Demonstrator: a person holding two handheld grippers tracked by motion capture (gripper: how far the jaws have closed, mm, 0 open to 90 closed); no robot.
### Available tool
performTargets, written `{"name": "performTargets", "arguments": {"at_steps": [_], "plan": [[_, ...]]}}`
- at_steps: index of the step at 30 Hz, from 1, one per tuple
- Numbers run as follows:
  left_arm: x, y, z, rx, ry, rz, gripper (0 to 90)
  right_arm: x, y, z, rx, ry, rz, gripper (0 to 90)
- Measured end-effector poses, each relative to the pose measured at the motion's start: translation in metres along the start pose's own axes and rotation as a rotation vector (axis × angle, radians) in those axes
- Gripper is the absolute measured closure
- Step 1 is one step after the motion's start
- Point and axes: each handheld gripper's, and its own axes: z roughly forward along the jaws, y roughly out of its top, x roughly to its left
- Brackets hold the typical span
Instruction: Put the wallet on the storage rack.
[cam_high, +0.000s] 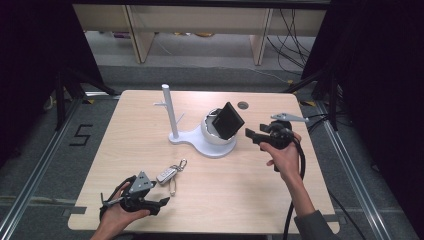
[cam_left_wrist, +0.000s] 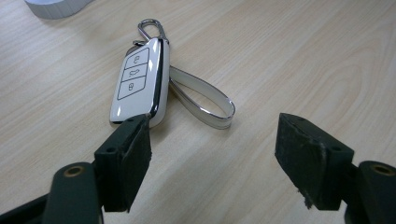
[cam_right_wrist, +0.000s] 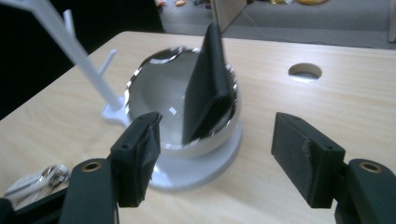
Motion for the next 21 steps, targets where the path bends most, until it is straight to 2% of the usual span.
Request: {"name": "performTargets", "arguments": {"at_steps": [1, 2, 4, 8, 9, 10, 11, 12, 13, 14, 15, 16, 18, 19, 20, 21], "plan": [[0.000, 0.000, 0.000, -0.004, 0.000, -0.007, 26.6, 0.003, -0.006, -0.003, -0.008, 0.006, 0.010, 33.5], [0.001, 0.000, -0.001, -0.003, 0.001, 0.000, 26.5, 0.006, -0.011, -0.005, 0.020, 0.009, 0.025, 33.5], [0.001, 0.000, -0.002, -0.009, 0.002, -0.014, 26.3, 0.009, -0.020, -0.008, 0.018, 0.021, -0.009, 33.6], [0.004, -0.002, -0.004, -0.010, 0.001, -0.027, 25.1, 0.018, -0.039, -0.011, 0.048, 0.087, 0.015, 33.1], [0.005, -0.002, -0.003, -0.007, 0.002, -0.032, 24.5, 0.019, -0.046, -0.011, 0.055, 0.086, -0.003, 32.6], [0.005, -0.003, -0.003, -0.003, 0.004, -0.035, 23.6, 0.020, -0.050, -0.011, 0.069, 0.087, 0.004, 32.2], [0.005, -0.004, -0.003, 0.002, 0.003, -0.029, 22.5, 0.020, -0.056, -0.012, 0.072, 0.080, -0.009, 32.0], [0.004, -0.004, -0.002, 0.004, 0.001, -0.036, 22.1, 0.022, -0.060, -0.012, 0.089, 0.093, 0.007, 31.9], [0.004, -0.005, -0.002, 0.007, -0.003, -0.031, 22.2, 0.020, -0.066, -0.012, 0.087, 0.101, -0.018, 31.9], [0.004, -0.004, -0.002, 0.008, -0.004, -0.024, 22.1, 0.021, -0.070, -0.012, 0.090, 0.104, -0.016, 31.9], [0.004, -0.004, -0.001, 0.004, -0.002, -0.026, 22.1, 0.025, -0.075, -0.013, 0.100, 0.106, 0.020, 31.5], [0.003, -0.004, -0.001, -0.001, -0.004, -0.028, 22.1, 0.023, -0.079, -0.013, 0.102, 0.105, -0.030, 31.0], [0.003, -0.004, -0.002, 0.009, -0.001, -0.023, 20.9, 0.025, -0.087, -0.014, 0.124, 0.111, -0.029, 30.1], [0.002, -0.003, -0.002, 0.000, -0.006, -0.029, 19.7, 0.025, -0.089, -0.014, 0.130, 0.106, -0.047, 30.1], [0.002, -0.003, -0.002, -0.004, -0.008, -0.030, 19.4, 0.030, -0.095, -0.014, 0.154, 0.097, -0.027, 30.1], [0.003, -0.002, -0.003, -0.005, -0.009, -0.027, 19.3, 0.028, -0.098, -0.014, 0.158, 0.099, -0.071, 30.0]]}}
